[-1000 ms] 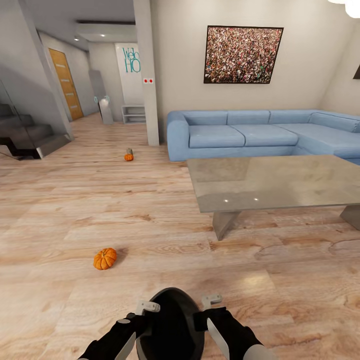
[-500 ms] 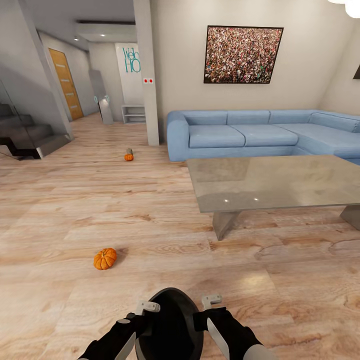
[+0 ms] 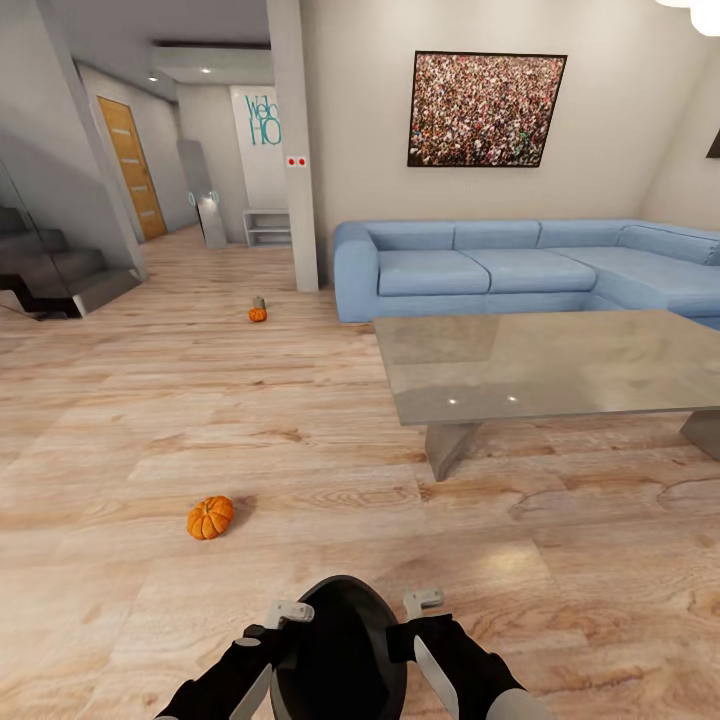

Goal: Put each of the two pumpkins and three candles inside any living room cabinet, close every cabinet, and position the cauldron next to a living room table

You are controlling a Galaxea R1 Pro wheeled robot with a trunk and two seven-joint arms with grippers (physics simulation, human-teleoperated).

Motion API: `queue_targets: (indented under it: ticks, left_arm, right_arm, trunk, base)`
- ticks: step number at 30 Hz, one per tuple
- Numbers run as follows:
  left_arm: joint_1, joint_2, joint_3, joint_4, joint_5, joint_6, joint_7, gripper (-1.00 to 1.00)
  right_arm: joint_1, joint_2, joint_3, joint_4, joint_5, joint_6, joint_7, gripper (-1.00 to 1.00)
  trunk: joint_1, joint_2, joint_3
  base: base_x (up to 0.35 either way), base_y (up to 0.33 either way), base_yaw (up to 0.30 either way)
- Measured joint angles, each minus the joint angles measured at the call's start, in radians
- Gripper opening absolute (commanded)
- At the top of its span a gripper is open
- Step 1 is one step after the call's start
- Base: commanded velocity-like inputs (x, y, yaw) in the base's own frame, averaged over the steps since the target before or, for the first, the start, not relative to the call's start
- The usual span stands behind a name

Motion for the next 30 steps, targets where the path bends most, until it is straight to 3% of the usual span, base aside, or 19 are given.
queue_targets:
  ticks: [8,9,13,16,30]
  left_arm:
    - [0.000,-0.001,0.000,0.000,-0.002,0.000,-0.002,1.00]
    - [0.000,-0.001,0.000,0.000,-0.002,0.000,-0.002,-1.00]
    - [0.000,-0.001,0.002,0.001,-0.012,0.001,0.001,-1.00]
    - [0.000,-0.004,-0.004,-0.001,0.017,-0.002,-0.009,-1.00]
    - [0.000,-0.008,-0.003,-0.001,0.015,-0.001,-0.010,-1.00]
  right_arm:
    - [0.000,0.000,0.000,0.000,0.000,0.000,0.000,-1.00]
    - [0.000,0.000,0.000,0.000,0.000,0.000,0.000,-1.00]
    - [0.000,0.000,-0.001,0.000,0.001,0.000,0.000,-1.00]
    - [0.001,0.000,0.000,0.000,0.000,0.000,0.002,-1.00]
    - [0.001,0.000,0.000,0.000,0.000,-0.001,0.002,-1.00]
  trunk:
    - [0.000,0.000,0.000]
    - [0.000,0.000,0.000]
    - [0.000,0.000,0.000]
    - [0.000,0.000,0.000]
    - [0.000,0.000,0.000]
  base:
    - [0.000,0.000,0.000]
    - [0.000,0.000,0.000]
    - [0.000,0.000,0.000]
    - [0.000,0.000,0.000]
    - [0.000,0.000,0.000]
